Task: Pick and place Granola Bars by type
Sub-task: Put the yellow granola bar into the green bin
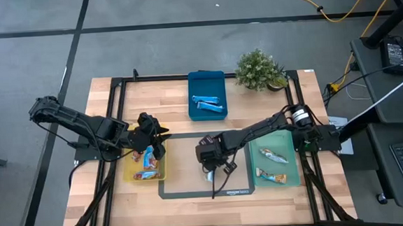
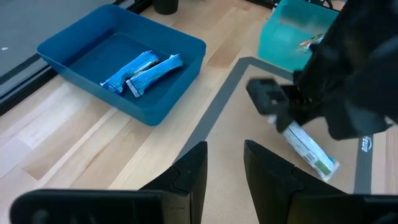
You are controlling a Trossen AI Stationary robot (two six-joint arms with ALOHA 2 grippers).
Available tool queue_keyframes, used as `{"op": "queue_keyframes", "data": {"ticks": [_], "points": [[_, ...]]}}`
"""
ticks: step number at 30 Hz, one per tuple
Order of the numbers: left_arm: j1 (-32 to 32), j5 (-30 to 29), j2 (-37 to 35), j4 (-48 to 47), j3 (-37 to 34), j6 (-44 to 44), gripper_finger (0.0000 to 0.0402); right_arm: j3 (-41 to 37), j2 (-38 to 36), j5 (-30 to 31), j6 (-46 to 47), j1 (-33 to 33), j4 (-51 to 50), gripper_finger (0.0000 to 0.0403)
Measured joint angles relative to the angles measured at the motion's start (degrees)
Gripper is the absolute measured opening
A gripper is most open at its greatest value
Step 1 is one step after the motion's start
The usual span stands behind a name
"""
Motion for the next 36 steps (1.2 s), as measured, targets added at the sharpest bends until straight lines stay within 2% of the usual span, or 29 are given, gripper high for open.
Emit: {"op": "queue_keyframes", "data": {"ticks": [3,6,13,18,24,31,36], "points": [[0.00,0.00,0.00,0.00,0.00,0.18,0.0098,5.08,-1.10,4.82,-0.04,-0.52,-6.51,0.0085],[0.00,0.02,0.00,0.01,-0.01,0.42,0.0098,10.48,-2.31,6.68,2.19,-1.23,-10.95,0.0084],[0.00,0.02,0.00,0.02,-0.02,0.39,0.0098,19.51,-4.42,4.51,13.09,-2.20,-14.43,0.0084],[-0.02,0.35,0.00,0.00,-0.02,0.61,0.0098,19.85,-6.22,4.29,19.65,-2.03,-18.40,0.0084],[-0.04,0.50,0.00,-0.08,-0.02,1.00,0.0098,13.84,-11.36,5.31,27.00,-2.05,-23.03,0.0084],[-0.04,0.53,0.00,-0.03,-0.02,2.32,0.0098,-4.50,-27.93,7.76,39.62,-1.12,-22.59,0.0084],[-0.04,0.55,0.00,-0.08,-0.02,2.34,0.0098,-11.32,-40.15,7.85,51.86,0.65,-22.95,0.0084]]}}
